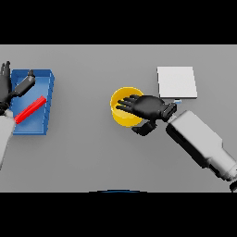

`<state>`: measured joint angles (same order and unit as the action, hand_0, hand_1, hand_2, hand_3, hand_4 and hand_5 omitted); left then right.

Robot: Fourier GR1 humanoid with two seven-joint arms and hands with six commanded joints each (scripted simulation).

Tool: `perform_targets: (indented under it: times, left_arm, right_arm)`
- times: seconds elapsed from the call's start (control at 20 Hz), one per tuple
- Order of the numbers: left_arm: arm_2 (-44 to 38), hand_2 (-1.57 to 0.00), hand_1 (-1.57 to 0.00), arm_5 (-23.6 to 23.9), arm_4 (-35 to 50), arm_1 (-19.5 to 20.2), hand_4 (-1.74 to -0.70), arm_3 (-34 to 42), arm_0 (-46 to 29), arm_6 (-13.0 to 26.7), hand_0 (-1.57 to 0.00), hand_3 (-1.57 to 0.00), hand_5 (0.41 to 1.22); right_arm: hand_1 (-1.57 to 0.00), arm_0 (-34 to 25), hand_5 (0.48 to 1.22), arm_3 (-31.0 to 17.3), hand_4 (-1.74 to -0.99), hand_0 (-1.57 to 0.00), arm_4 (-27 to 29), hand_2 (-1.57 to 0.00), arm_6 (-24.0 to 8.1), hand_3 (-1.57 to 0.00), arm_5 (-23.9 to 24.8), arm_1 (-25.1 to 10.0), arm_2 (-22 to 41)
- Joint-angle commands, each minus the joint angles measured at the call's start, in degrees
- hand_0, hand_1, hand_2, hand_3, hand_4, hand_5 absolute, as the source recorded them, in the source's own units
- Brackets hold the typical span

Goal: Pick up the red beaker and tilt it to pour out 1 green nut into yellow bowl. Pick up the yellow bowl and place it on the metallic measuring scale.

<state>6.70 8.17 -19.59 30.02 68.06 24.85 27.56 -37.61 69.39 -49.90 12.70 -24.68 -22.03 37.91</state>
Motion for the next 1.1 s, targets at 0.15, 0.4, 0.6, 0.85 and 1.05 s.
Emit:
perform_targets:
  times: [0.15,0.4,0.6,0.85,1.05]
  left_arm:
    - [-0.29,0.00,0.00,-0.09,0.32,0.27,-0.74,0.67,-0.63,0.55,0.00,0.00,0.697]
    - [-0.58,0.00,0.00,-0.44,0.66,0.56,-0.75,0.40,-0.61,0.51,0.00,0.00,0.699]
    - [-0.64,0.00,0.00,-0.24,0.45,0.51,-0.75,-0.71,0.22,-0.01,0.00,0.00,0.700]
    - [-0.38,0.00,0.00,-0.31,0.27,0.48,-0.76,-0.15,0.20,0.19,0.00,0.00,0.704]
    - [-0.47,0.00,0.00,-0.09,0.20,0.78,-0.75,0.28,-0.63,-0.28,0.00,0.00,0.698]
  right_arm:
    - [0.00,-2.42,0.734,-3.15,-1.259,0.00,-1.16,0.00,1.22,0.00,-0.32,0.52,1.41]
    - [0.00,-4.69,0.744,-8.10,-1.276,0.00,-1.29,0.00,-0.83,-0.01,-2.51,3.24,2.18]
    - [-0.01,-4.72,0.776,-9.38,-1.293,0.00,-0.35,-0.04,-2.09,-0.10,-4.88,3.53,1.63]
    - [-0.84,-3.74,1.025,-8.61,-1.463,-0.85,0.01,-0.81,-0.73,-0.40,-5.16,3.31,1.86]
    - [-1.27,-4.35,1.141,-8.51,-1.623,-1.28,1.32,-1.18,0.68,-1.01,-7.67,2.31,1.86]
